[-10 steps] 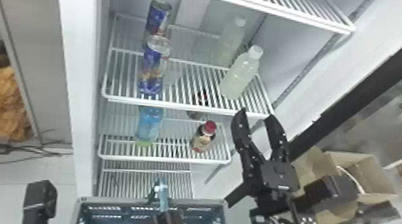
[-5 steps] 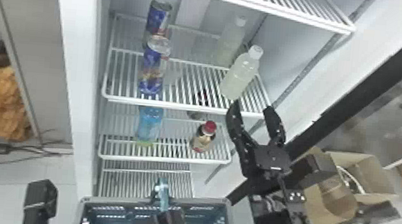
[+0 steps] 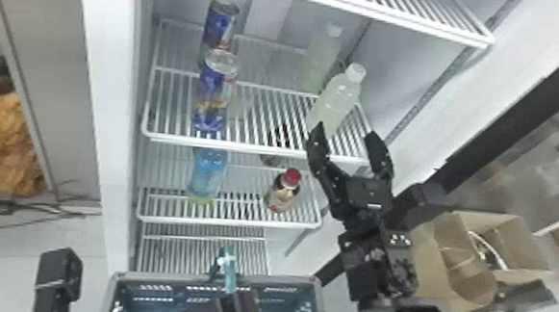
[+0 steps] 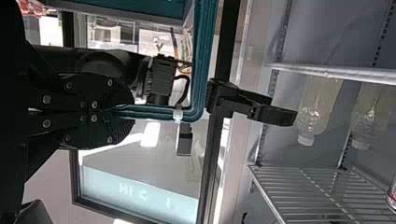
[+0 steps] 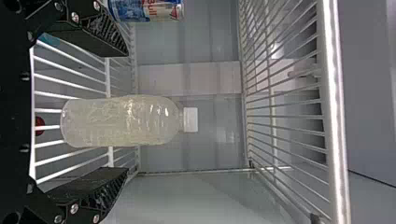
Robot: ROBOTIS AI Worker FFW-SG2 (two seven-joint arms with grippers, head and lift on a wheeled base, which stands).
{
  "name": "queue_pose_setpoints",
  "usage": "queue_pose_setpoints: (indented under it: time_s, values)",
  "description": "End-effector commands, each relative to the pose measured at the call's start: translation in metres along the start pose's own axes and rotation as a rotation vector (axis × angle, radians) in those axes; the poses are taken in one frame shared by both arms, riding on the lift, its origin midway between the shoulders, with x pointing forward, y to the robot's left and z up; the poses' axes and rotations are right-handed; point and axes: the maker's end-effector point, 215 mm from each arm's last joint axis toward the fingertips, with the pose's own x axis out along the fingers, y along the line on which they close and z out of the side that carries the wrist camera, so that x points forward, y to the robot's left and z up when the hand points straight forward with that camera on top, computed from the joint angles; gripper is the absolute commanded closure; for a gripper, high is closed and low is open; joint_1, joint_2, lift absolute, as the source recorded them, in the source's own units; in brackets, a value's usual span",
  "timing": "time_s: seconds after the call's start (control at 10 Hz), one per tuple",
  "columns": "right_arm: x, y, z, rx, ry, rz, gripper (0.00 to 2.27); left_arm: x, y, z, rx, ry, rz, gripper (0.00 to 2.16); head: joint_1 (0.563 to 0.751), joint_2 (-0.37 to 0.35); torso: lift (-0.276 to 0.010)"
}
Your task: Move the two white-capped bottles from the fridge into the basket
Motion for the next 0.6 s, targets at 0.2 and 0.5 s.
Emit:
queue_pose_setpoints:
  time_s: [0.2,0.5]
  values:
    - [0.032,-0.007,-0.013,-0.025,0.018,-0.008,0.18,0.001,-0.001,-0.001,-0.002,0.001,-0.004,1.19,0.695,-0.35,0.0]
    - [0.057,-0.009,-0.012,-0.05,0.01,-0.006,0.18,0.002,-0.002,0.0,0.002,0.004,-0.005,1.19,0.695,-0.35,0.0]
